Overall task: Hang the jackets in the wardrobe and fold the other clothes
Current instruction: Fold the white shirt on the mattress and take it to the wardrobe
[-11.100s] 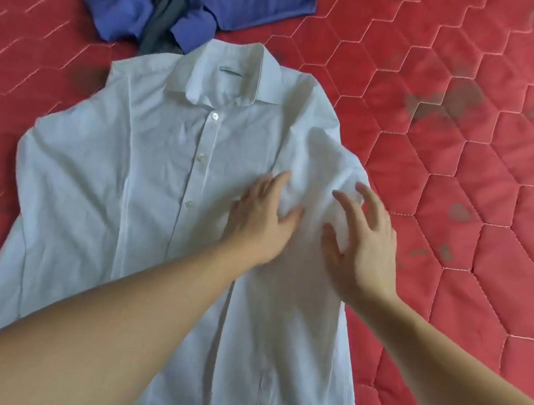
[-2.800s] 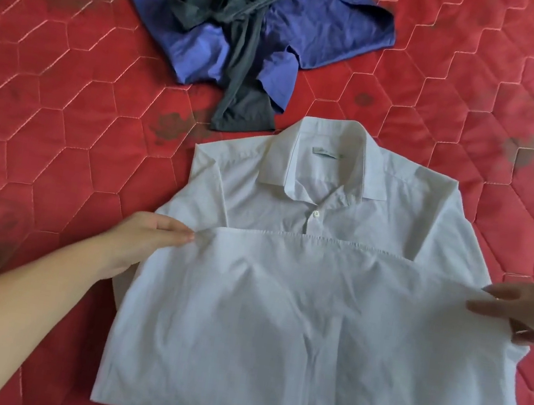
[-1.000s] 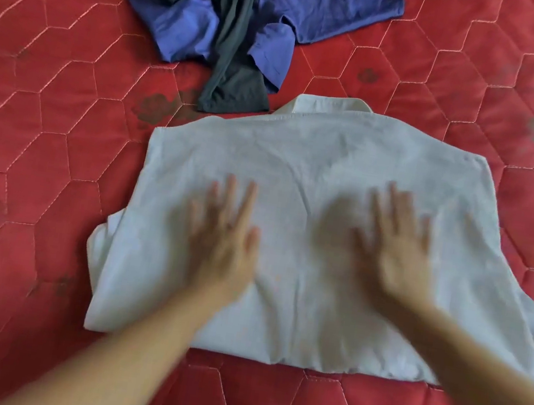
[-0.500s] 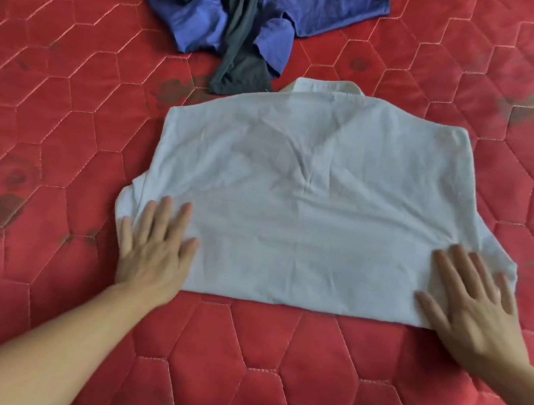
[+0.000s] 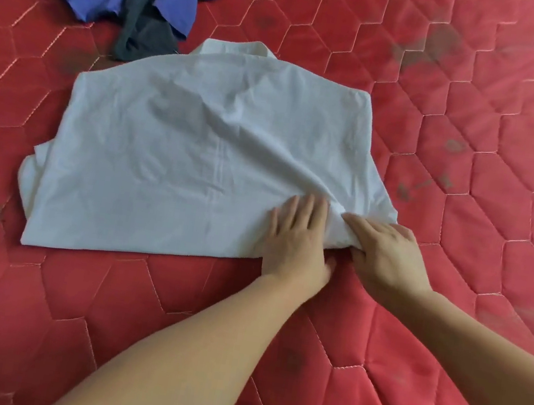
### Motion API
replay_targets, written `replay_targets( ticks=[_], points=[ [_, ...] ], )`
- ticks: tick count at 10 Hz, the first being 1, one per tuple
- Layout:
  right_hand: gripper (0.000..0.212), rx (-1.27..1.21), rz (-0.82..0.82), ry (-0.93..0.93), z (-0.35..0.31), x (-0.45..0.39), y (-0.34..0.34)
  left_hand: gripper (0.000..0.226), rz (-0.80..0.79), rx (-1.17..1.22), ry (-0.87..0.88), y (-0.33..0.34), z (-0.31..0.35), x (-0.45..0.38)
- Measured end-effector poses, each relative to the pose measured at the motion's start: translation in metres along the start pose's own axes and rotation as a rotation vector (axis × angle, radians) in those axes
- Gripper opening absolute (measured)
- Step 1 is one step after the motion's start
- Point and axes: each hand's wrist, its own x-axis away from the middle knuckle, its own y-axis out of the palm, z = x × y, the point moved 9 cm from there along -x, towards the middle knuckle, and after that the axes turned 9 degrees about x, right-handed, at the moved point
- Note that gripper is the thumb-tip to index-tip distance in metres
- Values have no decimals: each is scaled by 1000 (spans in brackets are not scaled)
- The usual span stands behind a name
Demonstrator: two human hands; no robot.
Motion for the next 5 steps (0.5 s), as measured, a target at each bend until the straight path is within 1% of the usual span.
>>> replay_targets(
  ticks=[1, 2, 3, 4, 5],
  points=[
    [39, -15, -19, 67, 12, 26, -1, 59, 85, 122, 96, -11, 15, 6],
    [52, -225, -68, 550, 67, 68, 12, 56, 23, 118, 156, -2, 15, 22],
    [38, -763, -49, 954, 79, 97, 19, 44, 57, 172, 226, -2, 15, 50],
    [13, -1273, -275, 955, 47, 95, 36, 42, 102, 268, 212, -2, 14, 74],
    [68, -1519, -431, 1020, 34, 94, 45, 40, 69, 356, 156, -2, 18, 82]
  ],
)
